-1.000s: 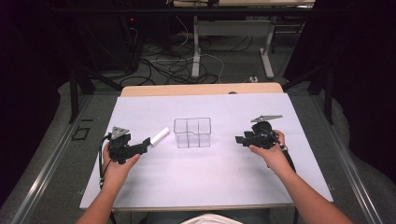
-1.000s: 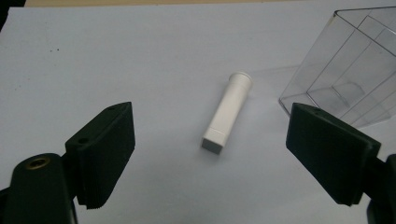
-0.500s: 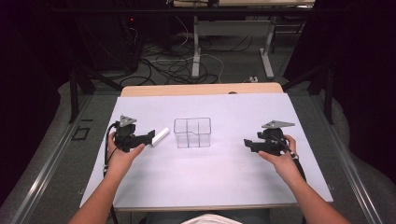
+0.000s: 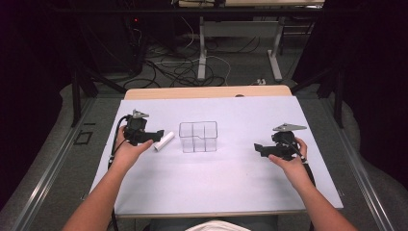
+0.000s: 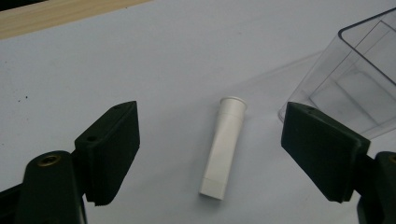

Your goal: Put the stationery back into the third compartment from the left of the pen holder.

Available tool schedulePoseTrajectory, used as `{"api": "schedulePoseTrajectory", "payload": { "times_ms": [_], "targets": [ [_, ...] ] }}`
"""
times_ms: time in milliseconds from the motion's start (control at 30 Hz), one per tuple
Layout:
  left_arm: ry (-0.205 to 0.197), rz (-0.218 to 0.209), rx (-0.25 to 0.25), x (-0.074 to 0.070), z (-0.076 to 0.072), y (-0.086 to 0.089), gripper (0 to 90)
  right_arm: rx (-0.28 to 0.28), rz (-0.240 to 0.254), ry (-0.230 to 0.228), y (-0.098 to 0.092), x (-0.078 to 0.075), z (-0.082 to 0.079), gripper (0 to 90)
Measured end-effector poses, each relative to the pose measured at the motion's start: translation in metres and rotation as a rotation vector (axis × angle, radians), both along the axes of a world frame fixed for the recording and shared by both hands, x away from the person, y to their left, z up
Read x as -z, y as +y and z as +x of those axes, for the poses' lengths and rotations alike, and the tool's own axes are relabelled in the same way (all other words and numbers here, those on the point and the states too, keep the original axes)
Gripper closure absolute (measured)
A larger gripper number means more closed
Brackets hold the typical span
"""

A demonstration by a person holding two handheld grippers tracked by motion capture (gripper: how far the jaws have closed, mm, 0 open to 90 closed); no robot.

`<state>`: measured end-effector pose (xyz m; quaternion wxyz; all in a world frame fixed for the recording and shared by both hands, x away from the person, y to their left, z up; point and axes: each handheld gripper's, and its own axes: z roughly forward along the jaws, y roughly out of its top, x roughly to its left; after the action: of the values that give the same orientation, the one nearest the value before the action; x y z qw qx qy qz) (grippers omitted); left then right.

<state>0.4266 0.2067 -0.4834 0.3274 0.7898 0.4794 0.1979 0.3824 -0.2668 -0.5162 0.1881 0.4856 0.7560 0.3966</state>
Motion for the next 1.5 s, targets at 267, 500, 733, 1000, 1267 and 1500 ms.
{"api": "schedulePoseTrajectory", "payload": {
  "times_ms": [267,500,733,1000,1267,1500],
  "targets": [
    [0.040,0.080,0.072,0.003,0.013,-0.010,28.4,0.032,-0.005,0.006,-0.005,0.002,0.001,12.6],
    [0.082,0.125,0.126,0.010,0.023,-0.017,34.3,0.024,0.004,0.021,-0.004,0.003,0.001,11.7],
    [0.107,0.157,0.153,0.016,0.032,-0.024,34.3,0.018,0.009,0.026,-0.005,0.003,0.001,11.8],
    [0.153,0.164,0.153,0.022,0.041,-0.029,37.4,0.012,0.014,0.040,-0.006,0.005,0.001,13.8],
    [0.178,0.186,0.197,0.025,0.047,-0.039,43.1,0.007,0.008,0.041,-0.007,0.007,0.002,14.2],
    [0.210,0.224,0.221,0.027,0.052,-0.049,46.7,0.003,0.010,0.044,-0.006,0.008,0.003,14.3]
  ]
}}
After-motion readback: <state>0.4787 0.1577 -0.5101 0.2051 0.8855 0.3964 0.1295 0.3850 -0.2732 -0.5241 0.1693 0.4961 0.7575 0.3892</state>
